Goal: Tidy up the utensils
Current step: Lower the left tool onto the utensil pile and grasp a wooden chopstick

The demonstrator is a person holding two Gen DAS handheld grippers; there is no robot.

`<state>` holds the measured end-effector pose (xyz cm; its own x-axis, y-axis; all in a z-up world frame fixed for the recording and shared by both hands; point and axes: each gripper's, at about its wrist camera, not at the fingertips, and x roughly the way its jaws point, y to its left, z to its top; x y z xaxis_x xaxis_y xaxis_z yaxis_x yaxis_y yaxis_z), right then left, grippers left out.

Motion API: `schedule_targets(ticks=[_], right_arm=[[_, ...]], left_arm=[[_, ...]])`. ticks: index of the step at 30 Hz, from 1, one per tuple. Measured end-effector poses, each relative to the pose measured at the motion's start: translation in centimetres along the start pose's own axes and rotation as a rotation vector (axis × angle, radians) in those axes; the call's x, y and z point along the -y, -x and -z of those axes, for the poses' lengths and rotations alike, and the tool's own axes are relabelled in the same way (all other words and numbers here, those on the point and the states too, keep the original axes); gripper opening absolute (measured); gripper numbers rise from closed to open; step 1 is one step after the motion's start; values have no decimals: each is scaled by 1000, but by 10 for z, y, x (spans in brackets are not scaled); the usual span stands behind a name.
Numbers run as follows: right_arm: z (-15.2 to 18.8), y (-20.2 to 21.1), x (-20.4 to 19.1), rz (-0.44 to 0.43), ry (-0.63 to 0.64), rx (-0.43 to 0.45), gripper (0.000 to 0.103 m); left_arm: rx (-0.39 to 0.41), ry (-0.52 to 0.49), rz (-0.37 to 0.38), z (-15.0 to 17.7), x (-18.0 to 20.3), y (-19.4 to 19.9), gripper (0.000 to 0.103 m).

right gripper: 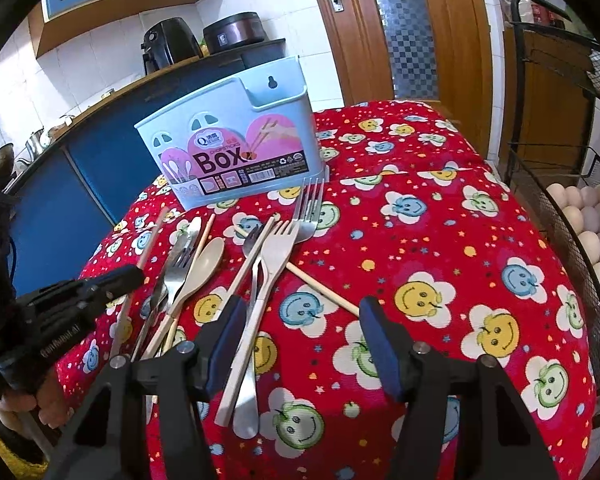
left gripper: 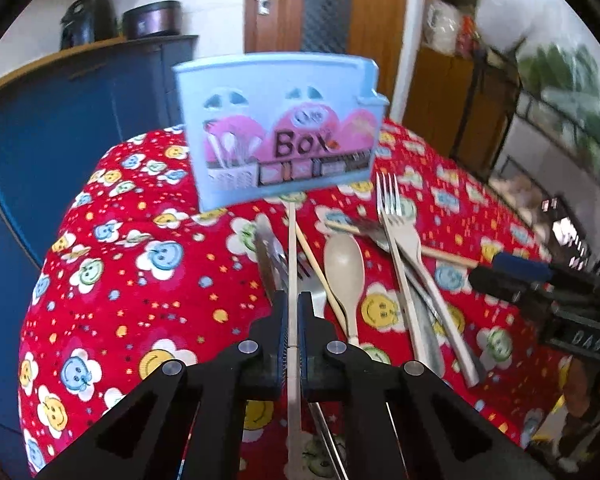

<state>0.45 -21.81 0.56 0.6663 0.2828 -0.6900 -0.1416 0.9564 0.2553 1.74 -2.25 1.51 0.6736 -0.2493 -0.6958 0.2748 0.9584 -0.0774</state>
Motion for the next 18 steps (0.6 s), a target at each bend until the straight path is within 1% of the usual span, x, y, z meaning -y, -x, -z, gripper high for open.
schedule_targets(ticks=[3,6,7,9,11,12,14,15,17,18], right_arm=[[-3,-5,-3,-40,-13,-37,60],[-6,-9,-10,-71,-7,-59,52],[-7,-10,-14,-74,1,-64,47],[-9,-12,-22,-80,17,-77,42],[-12,-17,-29,-83,25,-107,33],[-13,-21,-32,-100,23,-122,31],[-15,-27,-37,-123,17,-143,23],[-15,-30,-40,-126,17,-152,22],[-17,-37,-42,-128,10,-168,16],[-18,-41,-42,-132,2,-180,15]], left_arm=[[29,54,3,-2,-11,7,4],[51,95,-1,-2,-21,11,4],[54,108,3,-1,-23,12,4],[64,133,10,0,-29,13,4],[74,150,14,0,-34,15,4],[80,155,14,0,-36,16,4],[91,164,20,0,-38,17,4],[97,170,25,0,-40,18,4],[106,178,31,0,-42,20,4],[109,181,31,1,-44,20,4]])
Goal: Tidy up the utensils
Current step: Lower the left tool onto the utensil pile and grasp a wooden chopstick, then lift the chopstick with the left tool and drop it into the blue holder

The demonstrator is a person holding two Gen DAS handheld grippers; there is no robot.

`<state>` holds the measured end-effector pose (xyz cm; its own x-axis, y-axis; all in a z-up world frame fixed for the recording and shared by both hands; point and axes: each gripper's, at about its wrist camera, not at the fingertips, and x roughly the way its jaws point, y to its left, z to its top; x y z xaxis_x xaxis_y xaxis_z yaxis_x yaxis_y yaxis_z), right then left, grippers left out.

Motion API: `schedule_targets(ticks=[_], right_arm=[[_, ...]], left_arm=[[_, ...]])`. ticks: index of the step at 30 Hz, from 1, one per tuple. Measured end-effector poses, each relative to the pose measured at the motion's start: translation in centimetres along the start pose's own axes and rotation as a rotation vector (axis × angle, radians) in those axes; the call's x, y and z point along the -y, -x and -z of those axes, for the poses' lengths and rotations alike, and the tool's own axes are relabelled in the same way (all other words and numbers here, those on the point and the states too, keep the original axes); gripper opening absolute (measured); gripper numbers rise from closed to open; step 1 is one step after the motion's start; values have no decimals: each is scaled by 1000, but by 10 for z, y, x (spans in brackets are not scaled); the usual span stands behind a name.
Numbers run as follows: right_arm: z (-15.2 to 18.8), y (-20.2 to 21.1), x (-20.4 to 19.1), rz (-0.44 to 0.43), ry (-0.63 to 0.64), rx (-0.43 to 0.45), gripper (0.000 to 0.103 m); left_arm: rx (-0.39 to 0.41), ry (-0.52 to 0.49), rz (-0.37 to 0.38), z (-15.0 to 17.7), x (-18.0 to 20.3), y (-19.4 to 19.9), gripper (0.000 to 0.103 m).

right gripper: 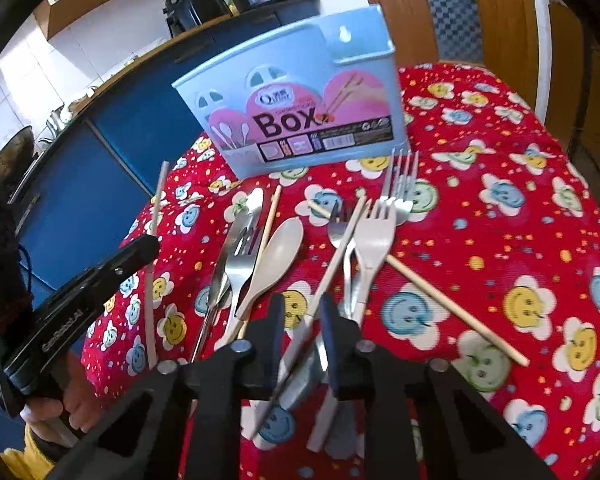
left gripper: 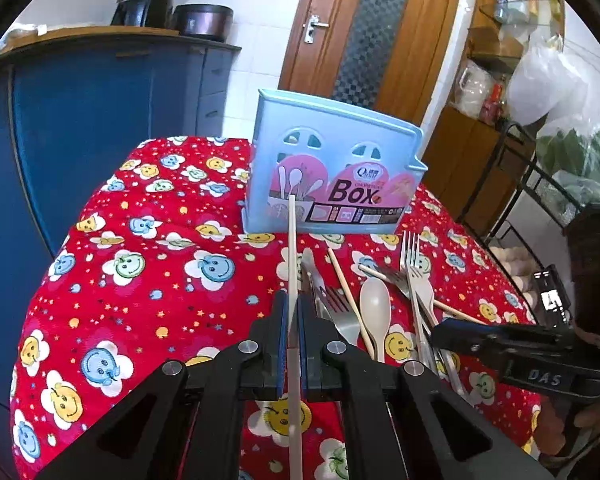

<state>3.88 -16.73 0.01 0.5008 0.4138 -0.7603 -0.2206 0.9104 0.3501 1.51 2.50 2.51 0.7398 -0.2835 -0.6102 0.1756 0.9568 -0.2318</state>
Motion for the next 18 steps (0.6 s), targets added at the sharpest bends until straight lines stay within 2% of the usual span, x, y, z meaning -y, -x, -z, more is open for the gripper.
schedule_targets(ticks=[8,11,18], right_arm=[[-12,-22,8,7,-69,-59,15],[-17,-25,14,2,-90,-70,12],[-23,-10,16,-41,-93,-37,7]], left_arm=[[21,27,23,-1,-10,3,4],[25,30,30,-2,-11,3,4],[46,35,43,-7,-11,7,4]])
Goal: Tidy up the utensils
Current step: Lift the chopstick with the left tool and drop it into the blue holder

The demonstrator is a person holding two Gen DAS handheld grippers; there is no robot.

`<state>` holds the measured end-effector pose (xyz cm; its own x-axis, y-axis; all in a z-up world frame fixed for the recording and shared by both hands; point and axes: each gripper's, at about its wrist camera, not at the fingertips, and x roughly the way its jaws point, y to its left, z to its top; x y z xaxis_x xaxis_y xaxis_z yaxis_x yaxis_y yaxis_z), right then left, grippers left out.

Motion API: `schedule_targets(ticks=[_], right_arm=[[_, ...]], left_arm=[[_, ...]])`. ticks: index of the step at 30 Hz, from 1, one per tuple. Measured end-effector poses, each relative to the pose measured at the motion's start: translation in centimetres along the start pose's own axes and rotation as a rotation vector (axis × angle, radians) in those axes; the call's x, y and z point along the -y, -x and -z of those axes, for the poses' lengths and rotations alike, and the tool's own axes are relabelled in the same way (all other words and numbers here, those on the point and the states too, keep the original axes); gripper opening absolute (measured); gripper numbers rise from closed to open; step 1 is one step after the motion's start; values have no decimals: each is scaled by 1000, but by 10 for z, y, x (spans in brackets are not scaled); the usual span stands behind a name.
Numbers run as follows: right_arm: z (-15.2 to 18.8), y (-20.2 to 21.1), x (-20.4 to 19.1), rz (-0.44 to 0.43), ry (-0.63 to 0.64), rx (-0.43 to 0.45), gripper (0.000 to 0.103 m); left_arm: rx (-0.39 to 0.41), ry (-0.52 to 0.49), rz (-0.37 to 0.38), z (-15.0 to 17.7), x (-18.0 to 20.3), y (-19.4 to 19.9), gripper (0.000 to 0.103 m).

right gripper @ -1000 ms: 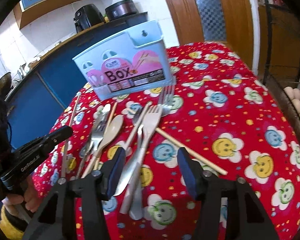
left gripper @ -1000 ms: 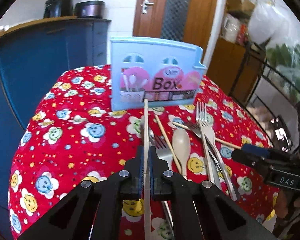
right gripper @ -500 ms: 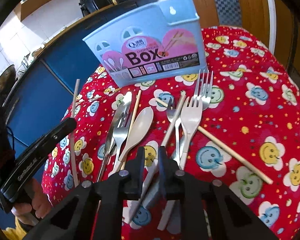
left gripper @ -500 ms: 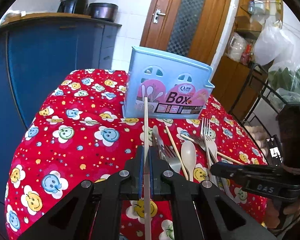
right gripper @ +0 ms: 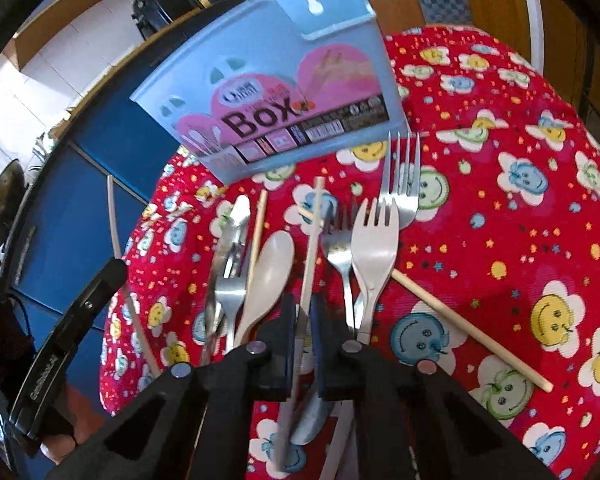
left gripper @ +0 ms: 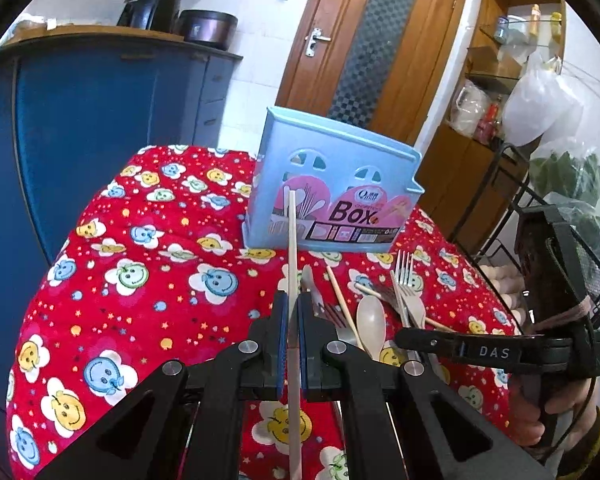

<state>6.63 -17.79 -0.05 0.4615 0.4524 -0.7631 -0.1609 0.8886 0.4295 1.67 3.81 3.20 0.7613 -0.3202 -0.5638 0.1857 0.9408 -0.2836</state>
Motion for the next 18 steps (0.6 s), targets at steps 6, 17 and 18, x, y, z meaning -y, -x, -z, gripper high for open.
schedule_targets(ticks=[6,17,18], right_arm=[[-1,32,-9,-27,43,88,7],[-31,81,-27,-24,126,317,7],[-35,85,-27,-17,129,334,7]], left_arm=[[35,6,11,-9,4,7,4],[109,-6,21,-41,13,17,4],[120,-9,20,-45,14,19,4]])
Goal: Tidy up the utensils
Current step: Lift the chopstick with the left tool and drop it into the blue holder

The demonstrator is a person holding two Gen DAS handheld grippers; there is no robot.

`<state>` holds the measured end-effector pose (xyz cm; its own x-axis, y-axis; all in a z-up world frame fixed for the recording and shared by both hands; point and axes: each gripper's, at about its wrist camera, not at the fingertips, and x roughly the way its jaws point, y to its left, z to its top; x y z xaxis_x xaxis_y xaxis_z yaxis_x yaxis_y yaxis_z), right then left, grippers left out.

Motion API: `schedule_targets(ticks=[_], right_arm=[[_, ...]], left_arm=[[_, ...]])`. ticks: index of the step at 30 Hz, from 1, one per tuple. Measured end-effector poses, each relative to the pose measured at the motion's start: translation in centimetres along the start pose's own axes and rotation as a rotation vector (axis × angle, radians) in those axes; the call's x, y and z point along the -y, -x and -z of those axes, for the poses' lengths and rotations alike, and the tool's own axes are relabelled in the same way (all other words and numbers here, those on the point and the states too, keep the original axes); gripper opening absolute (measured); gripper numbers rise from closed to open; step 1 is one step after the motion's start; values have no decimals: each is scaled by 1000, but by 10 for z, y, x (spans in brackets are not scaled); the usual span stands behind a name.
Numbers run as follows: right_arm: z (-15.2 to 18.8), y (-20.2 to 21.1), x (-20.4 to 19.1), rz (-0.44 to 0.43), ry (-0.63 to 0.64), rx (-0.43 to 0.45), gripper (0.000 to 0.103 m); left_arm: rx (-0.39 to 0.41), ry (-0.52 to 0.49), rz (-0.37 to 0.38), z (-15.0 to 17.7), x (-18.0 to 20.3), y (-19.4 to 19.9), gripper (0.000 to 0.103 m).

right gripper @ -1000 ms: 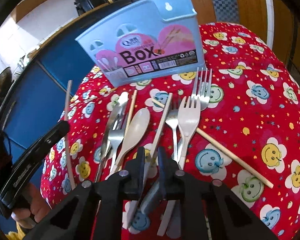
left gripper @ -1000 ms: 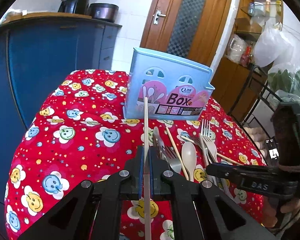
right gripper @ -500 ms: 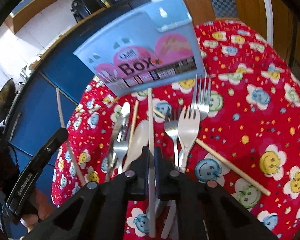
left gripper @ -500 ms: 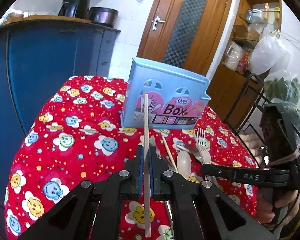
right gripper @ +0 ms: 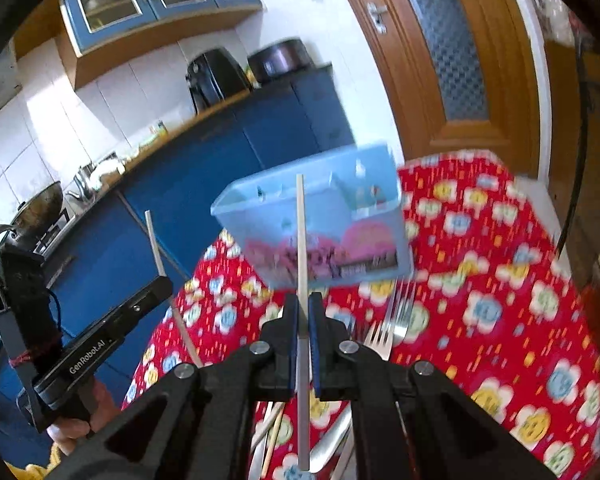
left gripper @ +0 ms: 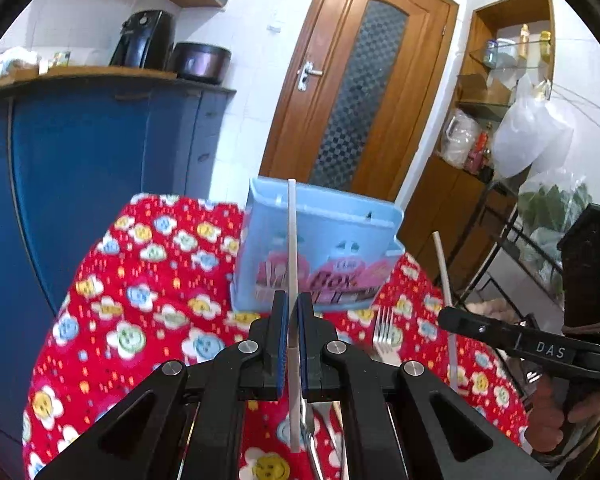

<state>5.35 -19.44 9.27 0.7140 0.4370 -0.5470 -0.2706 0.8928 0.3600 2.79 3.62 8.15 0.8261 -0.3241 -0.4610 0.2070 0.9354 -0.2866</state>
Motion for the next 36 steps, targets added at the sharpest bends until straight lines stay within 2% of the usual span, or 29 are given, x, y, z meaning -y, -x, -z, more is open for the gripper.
schedule_targets(ticks=[12,18,22,30,36], right_arm=[[-54,-3,8,40,28,145,7],[-85,-6,6,84,76,255,7],[-102,-19,6,93,82,291,7],[-116,-49,8,127,103,363,7],[-106,-77,9,166,140,333,7]], left_arm=[[139,-56,-33,-76,11,-3,4],[192,-67,-41,-115,18,-16,4],[222,-75,-45,-133,25,-28,4],[264,-130,-106,-146,30,-57,4],[216,-140,-106,-133,19,-87,4]])
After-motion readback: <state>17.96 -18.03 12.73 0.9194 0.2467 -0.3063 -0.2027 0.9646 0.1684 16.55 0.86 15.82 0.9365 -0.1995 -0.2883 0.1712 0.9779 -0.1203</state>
